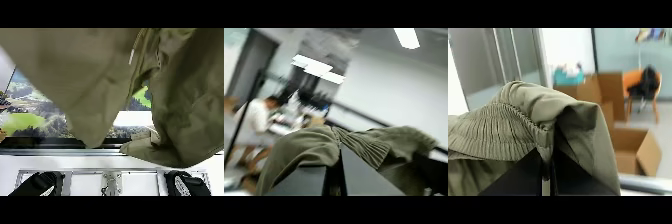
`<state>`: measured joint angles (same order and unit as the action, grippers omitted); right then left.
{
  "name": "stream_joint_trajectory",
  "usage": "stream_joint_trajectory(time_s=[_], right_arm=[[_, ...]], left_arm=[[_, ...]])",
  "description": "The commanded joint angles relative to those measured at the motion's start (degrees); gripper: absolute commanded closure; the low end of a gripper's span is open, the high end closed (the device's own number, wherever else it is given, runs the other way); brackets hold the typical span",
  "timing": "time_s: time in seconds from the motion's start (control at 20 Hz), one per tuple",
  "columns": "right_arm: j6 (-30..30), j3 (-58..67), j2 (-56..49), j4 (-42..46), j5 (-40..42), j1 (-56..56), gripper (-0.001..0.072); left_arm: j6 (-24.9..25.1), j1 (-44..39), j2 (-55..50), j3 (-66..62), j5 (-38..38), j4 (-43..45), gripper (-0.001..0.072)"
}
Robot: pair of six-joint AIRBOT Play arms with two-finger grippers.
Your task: Fold the clothes and pants, and hang the long-sleeved shirts on hangers.
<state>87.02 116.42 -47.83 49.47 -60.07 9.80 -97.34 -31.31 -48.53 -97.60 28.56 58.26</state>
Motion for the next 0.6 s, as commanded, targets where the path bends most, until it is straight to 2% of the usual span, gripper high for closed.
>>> stream_joint_trajectory(time_s=[0.0,0.15,0.25,0.3,0.35,0.4,0.45,0.5,0.55], right_arm=[[0.48,-4.00,-7.21,-2.75,-5.81,-1.05,0.0703],[0.39,-5.99,-18.53,-0.63,-3.58,-7.48,0.0702],[0.46,-5.95,-27.45,6.99,8.98,-13.14,0.0701],[0.46,-5.88,-32.48,11.43,19.19,-15.10,0.0700],[0.46,-5.35,-37.64,12.26,28.11,-15.63,0.0697],[0.63,-3.96,-42.23,10.69,33.09,-15.58,0.0574],[1.33,-2.10,-46.31,7.50,35.01,-14.99,0.0234],[1.31,-0.42,-49.57,4.76,34.42,-14.25,-0.0008],[1.29,-0.13,-50.97,2.73,32.98,-13.38,0.0000]], left_arm=[[-3.61,9.60,-2.27,10.01,4.87,0.44,0.0689],[-3.41,13.73,-10.64,13.97,0.46,0.20,0.0689],[-3.08,15.37,-19.02,13.53,-9.49,0.39,0.0689],[-2.93,16.33,-24.04,11.47,-14.29,0.33,0.0689],[-2.84,17.62,-30.05,7.52,-16.74,0.17,0.0687],[-2.89,19.28,-35.74,2.60,-15.82,0.04,0.0497],[-4.68,21.22,-41.59,-3.74,-11.56,-1.92,0.0090],[-4.63,22.93,-46.51,-9.94,-5.79,-4.20,-0.0007],[-4.66,24.94,-50.64,-16.04,1.62,-4.17,-0.0007]])
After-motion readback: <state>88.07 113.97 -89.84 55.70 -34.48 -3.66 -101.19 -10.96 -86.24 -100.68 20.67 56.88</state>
